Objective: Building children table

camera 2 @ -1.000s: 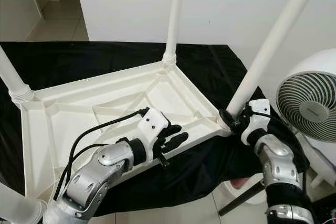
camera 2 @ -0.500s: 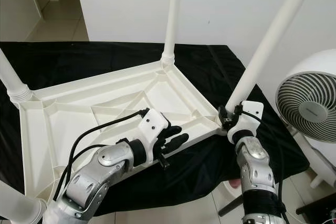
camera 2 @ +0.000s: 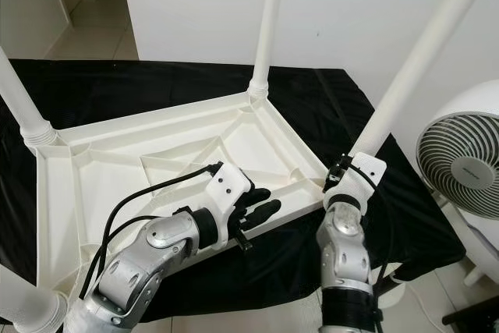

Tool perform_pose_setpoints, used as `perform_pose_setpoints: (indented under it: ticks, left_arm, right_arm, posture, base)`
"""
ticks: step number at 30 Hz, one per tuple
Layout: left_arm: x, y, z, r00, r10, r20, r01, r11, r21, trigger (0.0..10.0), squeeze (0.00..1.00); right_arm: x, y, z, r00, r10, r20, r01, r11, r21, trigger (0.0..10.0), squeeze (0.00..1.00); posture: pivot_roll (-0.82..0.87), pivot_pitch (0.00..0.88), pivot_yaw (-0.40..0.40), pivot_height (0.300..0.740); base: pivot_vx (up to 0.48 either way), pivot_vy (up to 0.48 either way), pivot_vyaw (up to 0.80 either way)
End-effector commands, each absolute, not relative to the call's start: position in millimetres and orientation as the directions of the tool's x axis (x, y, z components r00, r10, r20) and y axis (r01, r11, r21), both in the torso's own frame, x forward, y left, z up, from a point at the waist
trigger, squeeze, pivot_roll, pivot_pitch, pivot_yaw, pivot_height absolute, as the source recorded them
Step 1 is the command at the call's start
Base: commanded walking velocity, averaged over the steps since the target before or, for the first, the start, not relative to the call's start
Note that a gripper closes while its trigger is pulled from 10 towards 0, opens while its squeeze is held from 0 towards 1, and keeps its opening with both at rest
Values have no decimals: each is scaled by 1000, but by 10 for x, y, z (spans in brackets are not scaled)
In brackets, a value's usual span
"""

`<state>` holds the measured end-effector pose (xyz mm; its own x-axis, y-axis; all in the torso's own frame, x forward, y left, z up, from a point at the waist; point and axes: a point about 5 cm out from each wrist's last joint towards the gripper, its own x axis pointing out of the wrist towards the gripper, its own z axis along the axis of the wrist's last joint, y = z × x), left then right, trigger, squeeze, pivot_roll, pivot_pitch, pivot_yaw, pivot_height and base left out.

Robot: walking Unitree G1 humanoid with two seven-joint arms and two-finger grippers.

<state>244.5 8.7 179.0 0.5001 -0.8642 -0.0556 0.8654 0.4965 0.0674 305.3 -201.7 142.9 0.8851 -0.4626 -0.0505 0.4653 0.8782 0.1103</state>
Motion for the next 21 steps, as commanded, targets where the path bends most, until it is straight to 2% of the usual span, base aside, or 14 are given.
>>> perform_pose_setpoints:
  ticks: [1, 5, 6, 8, 9, 11, 12, 14, 15, 16, 17, 21]
  left_arm:
    - [2427, 58, 1794, 499, -865, -54, 866, 496, 65, 10000, 0]
    - [2433, 53, 1798, 502, -863, -52, 864, 499, 65, 10000, 0]
    - [2437, 53, 1800, 504, -862, -51, 863, 500, 64, 10000, 0]
    - [2439, 53, 1801, 505, -862, -51, 863, 502, 64, 10000, 0]
    - [2441, 57, 1801, 506, -861, -51, 862, 503, 64, 10000, 0]
    - [2443, 59, 1801, 507, -861, -51, 862, 503, 64, 10000, 0]
    - [2445, 60, 1801, 507, -860, -50, 861, 504, 63, 10000, 0]
    - [2445, 60, 1800, 509, -860, -50, 861, 505, 63, 10000, 0]
    - [2446, 60, 1800, 509, -859, -50, 860, 506, 63, 10000, 0]
    - [2447, 60, 1800, 509, -859, -49, 860, 506, 62, 10000, 0]
    - [2448, 60, 1800, 510, -859, -49, 860, 507, 62, 10000, 0]
    - [2451, 58, 1802, 510, -859, -48, 860, 507, 62, 10000, 0]
  right_arm:
    - [3003, -1973, 1216, 873, -461, -162, 478, 873, 96, 0, 0]
    - [3031, -1951, 1241, 893, -424, -151, 440, 894, 90, 0, 0]
    - [3051, -1975, 1264, 904, -407, -133, 416, 908, 52, 10000, 0]
    - [3060, -1992, 1282, 908, -399, -123, 405, 914, 21, 10000, 0]
    - [3071, -2003, 1290, 919, -376, -123, 381, 924, 20, 10000, 910]
    - [3077, -2005, 1292, 924, -360, -126, 366, 930, 25, 10000, 910]
    - [3086, -2007, 1317, 939, -327, -108, 332, 943, 26, 10000, 1000]
    - [3103, -2030, 1368, 959, -273, -71, 276, 961, 25, 10000, 1000]
    - [3112, -2042, 1382, 966, -249, -64, 251, 968, 28, 10000, 78]
    - [3117, -2050, 1386, 969, -237, -64, 239, 971, 32, 10000, 78]
    - [3126, -2055, 1389, 975, -211, -65, 213, 976, 30, 10000, 0]
    - [3141, -2084, 1409, 987, -155, -50, 157, 987, 30, 10000, 0]
  posture:
    - [4, 38, -71, 740]
    - [6, 34, -73, 740]
    - [6, 32, -73, 740]
    - [6, 33, -74, 740]
    - [7, 31, -75, 740]
    - [7, 31, -75, 740]
    - [7, 31, -77, 740]
    - [5, 30, -77, 740]
    - [5, 30, -77, 740]
    - [5, 30, -77, 740]
    - [5, 30, -77, 740]
    - [5, 30, -77, 740]
  base:
    - [0, 0, 0]
    - [0, 0, 0]
    - [0, 0, 0]
    - [0, 0, 0]
    - [0, 0, 0]
    - [0, 0, 0]
    - [0, 0, 0]
    - [0, 0, 0]
    - [0, 0, 0]
    - [0, 0, 0]
    - [0, 0, 0]
    - [0, 0, 0]
